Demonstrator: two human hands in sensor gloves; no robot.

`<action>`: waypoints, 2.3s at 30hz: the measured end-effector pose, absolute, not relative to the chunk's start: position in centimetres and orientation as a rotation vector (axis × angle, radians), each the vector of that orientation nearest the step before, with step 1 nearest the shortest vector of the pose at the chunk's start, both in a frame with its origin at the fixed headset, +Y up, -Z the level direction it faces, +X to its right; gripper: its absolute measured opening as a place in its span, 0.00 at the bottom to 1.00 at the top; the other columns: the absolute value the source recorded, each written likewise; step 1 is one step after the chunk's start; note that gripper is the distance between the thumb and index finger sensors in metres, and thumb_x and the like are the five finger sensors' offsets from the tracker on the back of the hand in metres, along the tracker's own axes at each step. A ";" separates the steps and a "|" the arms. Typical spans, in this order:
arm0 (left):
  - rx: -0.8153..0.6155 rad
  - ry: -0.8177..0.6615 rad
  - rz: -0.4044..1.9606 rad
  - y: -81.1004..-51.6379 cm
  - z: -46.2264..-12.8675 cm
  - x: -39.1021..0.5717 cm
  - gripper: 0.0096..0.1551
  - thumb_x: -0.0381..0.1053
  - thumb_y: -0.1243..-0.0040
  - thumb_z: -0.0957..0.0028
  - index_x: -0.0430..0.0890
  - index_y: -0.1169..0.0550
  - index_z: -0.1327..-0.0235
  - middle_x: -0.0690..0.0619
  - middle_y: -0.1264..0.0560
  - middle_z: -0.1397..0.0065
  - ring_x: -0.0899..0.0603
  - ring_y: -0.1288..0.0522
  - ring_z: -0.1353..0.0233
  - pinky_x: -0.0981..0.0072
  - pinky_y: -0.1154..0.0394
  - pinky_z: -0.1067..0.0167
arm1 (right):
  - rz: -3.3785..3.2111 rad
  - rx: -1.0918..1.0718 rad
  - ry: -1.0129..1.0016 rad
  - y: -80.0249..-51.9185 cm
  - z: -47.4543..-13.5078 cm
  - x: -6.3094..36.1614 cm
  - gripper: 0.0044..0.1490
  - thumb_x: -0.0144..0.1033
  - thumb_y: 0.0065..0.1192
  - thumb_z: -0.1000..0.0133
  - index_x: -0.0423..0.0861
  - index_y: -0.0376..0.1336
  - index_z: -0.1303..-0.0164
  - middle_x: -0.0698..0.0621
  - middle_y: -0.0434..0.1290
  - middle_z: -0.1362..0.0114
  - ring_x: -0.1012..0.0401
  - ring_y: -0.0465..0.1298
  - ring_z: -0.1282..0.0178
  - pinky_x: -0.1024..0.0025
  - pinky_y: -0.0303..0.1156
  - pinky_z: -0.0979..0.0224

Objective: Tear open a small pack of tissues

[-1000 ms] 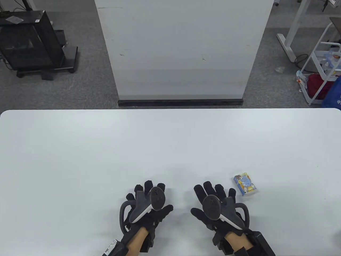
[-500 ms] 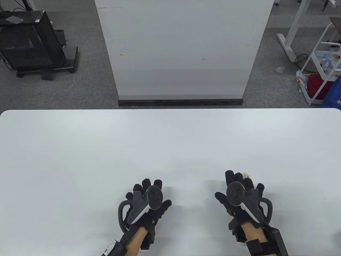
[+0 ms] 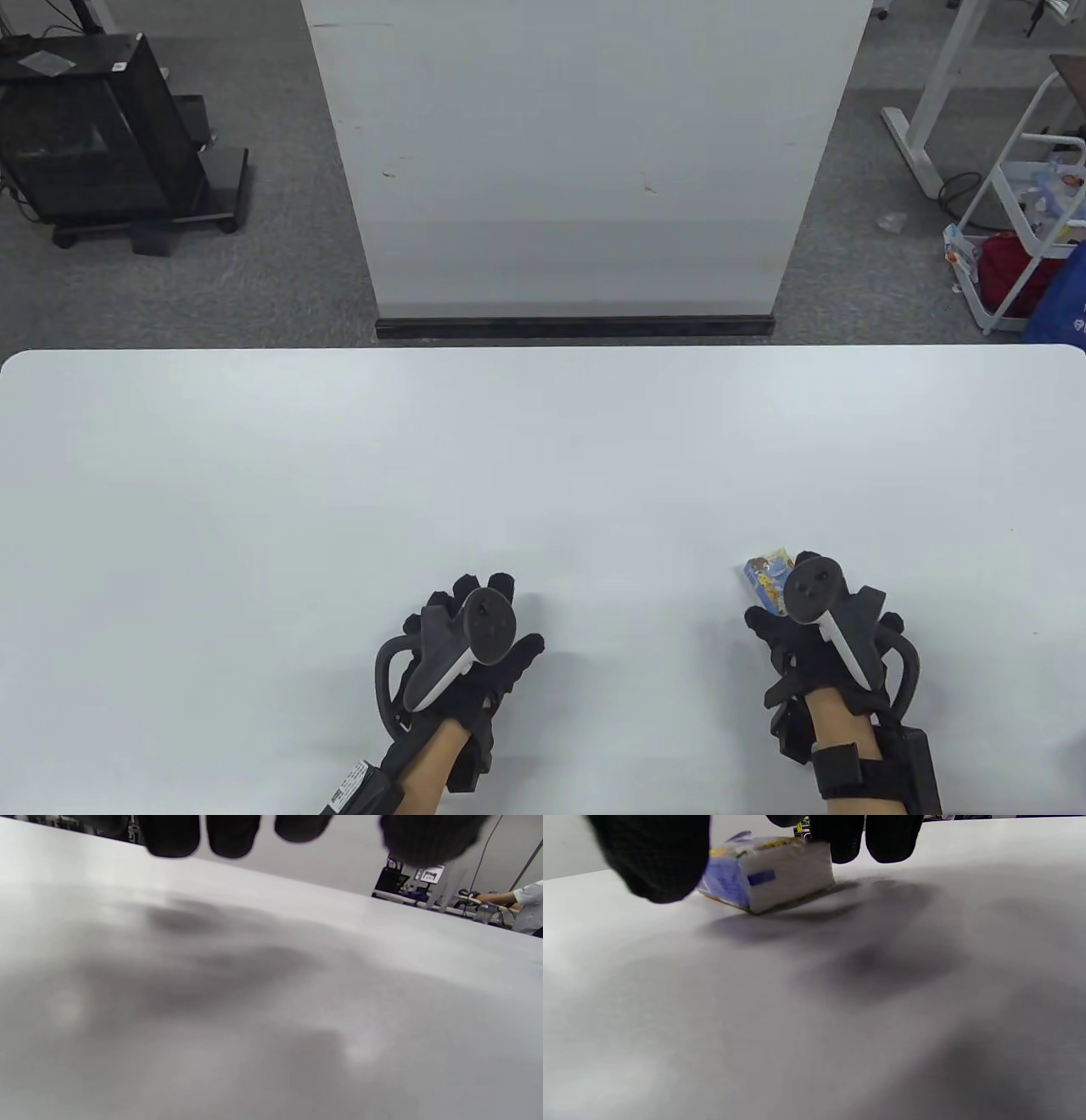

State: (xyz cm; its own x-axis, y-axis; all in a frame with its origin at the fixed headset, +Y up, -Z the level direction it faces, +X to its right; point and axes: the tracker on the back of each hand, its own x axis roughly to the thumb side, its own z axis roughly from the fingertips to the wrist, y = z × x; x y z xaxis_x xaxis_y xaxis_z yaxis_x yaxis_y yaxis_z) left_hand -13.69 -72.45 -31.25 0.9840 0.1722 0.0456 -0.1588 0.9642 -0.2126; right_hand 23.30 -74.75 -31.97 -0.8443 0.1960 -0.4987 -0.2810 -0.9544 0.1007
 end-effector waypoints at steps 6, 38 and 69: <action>-0.204 -0.073 0.177 -72.5 -31.3 -13.6 0.46 0.72 0.49 0.49 0.58 0.46 0.19 0.42 0.46 0.13 0.25 0.44 0.18 0.26 0.48 0.26 | 2.784 -0.776 0.133 -75.1 -32.2 23.5 0.58 0.57 0.72 0.48 0.51 0.49 0.11 0.48 0.67 0.18 0.45 0.65 0.18 0.33 0.49 0.19; -0.501 -0.163 0.838 -72.8 -30.3 -12.3 0.43 0.70 0.52 0.47 0.47 0.34 0.23 0.42 0.27 0.24 0.30 0.28 0.27 0.30 0.40 0.28 | 2.659 0.259 -0.294 -71.3 -26.3 7.0 0.57 0.63 0.69 0.50 0.50 0.53 0.14 0.52 0.71 0.24 0.51 0.72 0.24 0.37 0.55 0.18; -0.580 -0.309 1.059 -73.4 -31.6 -12.9 0.42 0.51 0.45 0.41 0.37 0.49 0.23 0.43 0.23 0.33 0.36 0.22 0.36 0.32 0.37 0.29 | 2.659 0.418 -0.419 -71.0 -26.5 8.3 0.38 0.55 0.68 0.51 0.64 0.65 0.27 0.64 0.74 0.32 0.58 0.71 0.24 0.40 0.54 0.16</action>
State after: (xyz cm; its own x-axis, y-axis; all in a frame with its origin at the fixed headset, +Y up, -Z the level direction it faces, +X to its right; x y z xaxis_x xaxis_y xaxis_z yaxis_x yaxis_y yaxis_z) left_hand -12.94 -73.45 -31.64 0.4665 0.8838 -0.0347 -0.7268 0.3607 -0.5845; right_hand 8.28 -71.02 -26.51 -0.8690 0.3509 0.3488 -0.4411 -0.8688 -0.2249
